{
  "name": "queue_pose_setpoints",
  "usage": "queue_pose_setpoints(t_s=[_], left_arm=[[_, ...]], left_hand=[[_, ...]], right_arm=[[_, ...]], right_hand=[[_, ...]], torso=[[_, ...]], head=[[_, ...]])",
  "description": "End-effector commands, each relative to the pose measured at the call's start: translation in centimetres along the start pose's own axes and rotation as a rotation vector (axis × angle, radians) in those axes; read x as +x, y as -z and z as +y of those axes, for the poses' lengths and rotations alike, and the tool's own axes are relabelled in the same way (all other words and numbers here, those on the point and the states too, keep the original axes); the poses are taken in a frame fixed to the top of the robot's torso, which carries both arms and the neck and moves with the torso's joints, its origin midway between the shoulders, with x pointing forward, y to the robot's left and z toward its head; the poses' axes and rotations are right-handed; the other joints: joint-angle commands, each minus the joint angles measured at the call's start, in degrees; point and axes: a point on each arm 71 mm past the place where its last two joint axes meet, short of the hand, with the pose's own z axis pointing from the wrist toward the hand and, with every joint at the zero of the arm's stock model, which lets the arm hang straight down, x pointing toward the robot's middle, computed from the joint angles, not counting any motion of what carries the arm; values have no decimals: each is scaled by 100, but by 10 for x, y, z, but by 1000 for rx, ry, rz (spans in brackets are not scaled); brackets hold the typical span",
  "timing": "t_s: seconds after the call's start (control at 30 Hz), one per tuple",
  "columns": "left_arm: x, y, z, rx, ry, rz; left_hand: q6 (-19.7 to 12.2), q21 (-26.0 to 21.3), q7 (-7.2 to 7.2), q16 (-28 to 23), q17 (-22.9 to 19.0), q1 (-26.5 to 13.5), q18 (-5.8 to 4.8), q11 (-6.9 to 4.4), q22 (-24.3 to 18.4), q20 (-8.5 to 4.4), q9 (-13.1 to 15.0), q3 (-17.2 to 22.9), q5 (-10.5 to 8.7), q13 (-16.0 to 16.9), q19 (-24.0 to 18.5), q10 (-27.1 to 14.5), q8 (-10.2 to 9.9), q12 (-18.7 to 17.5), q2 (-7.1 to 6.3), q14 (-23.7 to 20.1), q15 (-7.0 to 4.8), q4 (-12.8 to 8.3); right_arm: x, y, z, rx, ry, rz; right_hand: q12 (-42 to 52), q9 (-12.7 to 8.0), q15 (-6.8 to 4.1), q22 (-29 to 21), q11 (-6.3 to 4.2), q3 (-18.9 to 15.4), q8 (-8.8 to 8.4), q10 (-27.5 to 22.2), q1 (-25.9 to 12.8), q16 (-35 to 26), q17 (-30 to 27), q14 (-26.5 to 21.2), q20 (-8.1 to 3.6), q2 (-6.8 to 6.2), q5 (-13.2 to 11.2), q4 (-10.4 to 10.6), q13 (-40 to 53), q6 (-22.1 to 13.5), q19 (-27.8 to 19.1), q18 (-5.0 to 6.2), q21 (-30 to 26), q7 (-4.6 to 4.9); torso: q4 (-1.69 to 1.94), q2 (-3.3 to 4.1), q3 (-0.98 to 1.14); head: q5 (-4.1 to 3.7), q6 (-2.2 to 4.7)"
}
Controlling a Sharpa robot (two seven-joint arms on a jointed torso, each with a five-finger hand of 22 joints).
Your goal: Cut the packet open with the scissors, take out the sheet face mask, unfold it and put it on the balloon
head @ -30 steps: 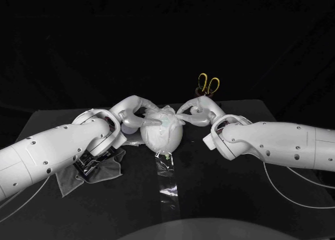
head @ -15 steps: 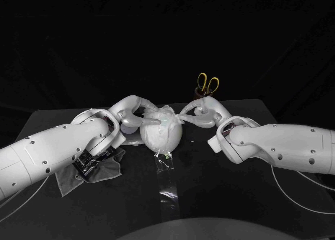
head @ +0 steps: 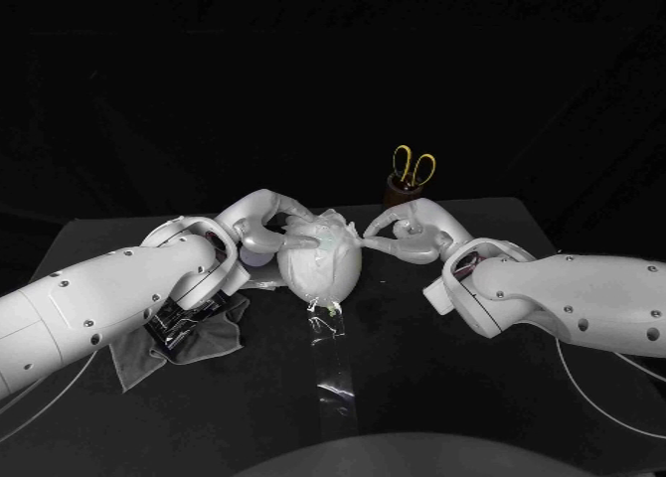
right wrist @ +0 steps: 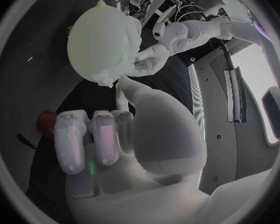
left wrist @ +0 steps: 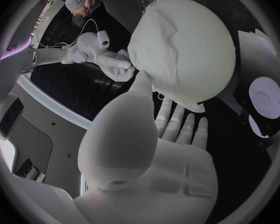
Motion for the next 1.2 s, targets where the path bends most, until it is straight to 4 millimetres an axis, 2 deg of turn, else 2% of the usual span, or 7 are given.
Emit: queue_pose_setpoints(t_s=[0.03, 0.17, 0.23, 0.3, 0.53, 0.83, 1.2], left_arm=[[2, -1, 0, -2, 8, 15], [2, -1, -1, -1, 10, 15], [2, -1, 0, -2, 11, 16], [2, 0, 0, -3, 12, 16], [2, 0, 0, -3, 14, 15], [2, 0, 0, -3, 16, 16], [3, 0, -1, -2, 18, 18]], left_hand=[[18, -29, 310, -13, 3, 18, 54, 9, -5, -12, 4, 29, -8, 8, 9, 32, 19, 18, 53, 34, 10, -8], [18, -36, 310, -13, 3, 19, 54, 9, -10, -11, 4, 29, -8, 8, -15, 36, 19, 18, 54, 34, 9, -8], [18, -36, 310, -13, 3, 19, 54, 9, -10, -11, 4, 29, -8, 8, -15, 36, 19, 18, 54, 34, 9, -8], [18, -36, 310, -13, 3, 19, 54, 9, -10, -11, 4, 29, -8, 8, -15, 36, 19, 18, 54, 34, 9, -8], [18, -36, 310, -13, 3, 19, 54, 9, -10, -11, 4, 29, -8, 8, -15, 36, 19, 18, 54, 34, 9, -8], [20, -36, 310, -14, 3, 24, 53, 8, -10, -5, 5, 30, -8, 8, -13, 32, 19, 17, 55, 39, 5, -9], [20, -36, 310, -14, 3, 24, 53, 8, -10, -5, 5, 30, -8, 8, -13, 32, 19, 17, 55, 39, 5, -9]], right_arm=[[3, 2, 0, -5, 16, 23], [-1, 1, -4, -3, 8, -23], [-3, -2, -6, -2, 3, -43], [-4, -5, -8, 3, 2, -49], [-1, -19, -15, 37, -2, -30], [12, -31, -13, 45, -12, 9], [20, -40, -10, 43, -33, 6]], right_hand=[[20, 157, -28, 1510, -30, 38, 27, 597, -59, 25, 1509, 598, -46, 21, 14, 2, 1505, 28, 604, -80, 32, -11], [20, 138, -9, 1510, 7, 26, -66, 597, -185, 25, 1509, 598, -42, -35, 7, 56, 1505, -214, 604, -80, 32, 39], [20, 2, 139, 1510, 201, -124, -404, 597, -467, 25, 1509, 598, 38, -167, 9, 223, 1505, -666, 604, -80, 32, 279], [20, -63, 219, 1510, 290, -235, -557, 597, -617, 25, 1509, 598, 90, -262, 8, 315, 1505, -832, 604, -80, 32, 382], [-4, -169, 354, 1510, 422, -413, -811, 585, -735, 25, 1509, 598, 208, -353, 11, 439, 1492, -1017, 604, -80, 32, 522], [-31, -224, 400, 1510, 470, -595, -955, 570, -788, 25, 1509, 598, 289, -357, 11, 583, 1477, -1034, 604, -80, 32, 557], [-14, -235, 409, 1510, 477, -633, -992, 579, -759, 25, 1509, 598, 312, -330, 11, 613, 1486, -1027, 604, -80, 32, 562]], torso=[[-7, -2, -2], [10, -6, 9], [9, 1, 17], [4, 7, 16], [4, 7, 7], [4, 2, 3], [1, 4, 5]], head=[[2, 17], [7, 26], [16, 29], [15, 28], [13, 27], [5, 12], [29, 9]])
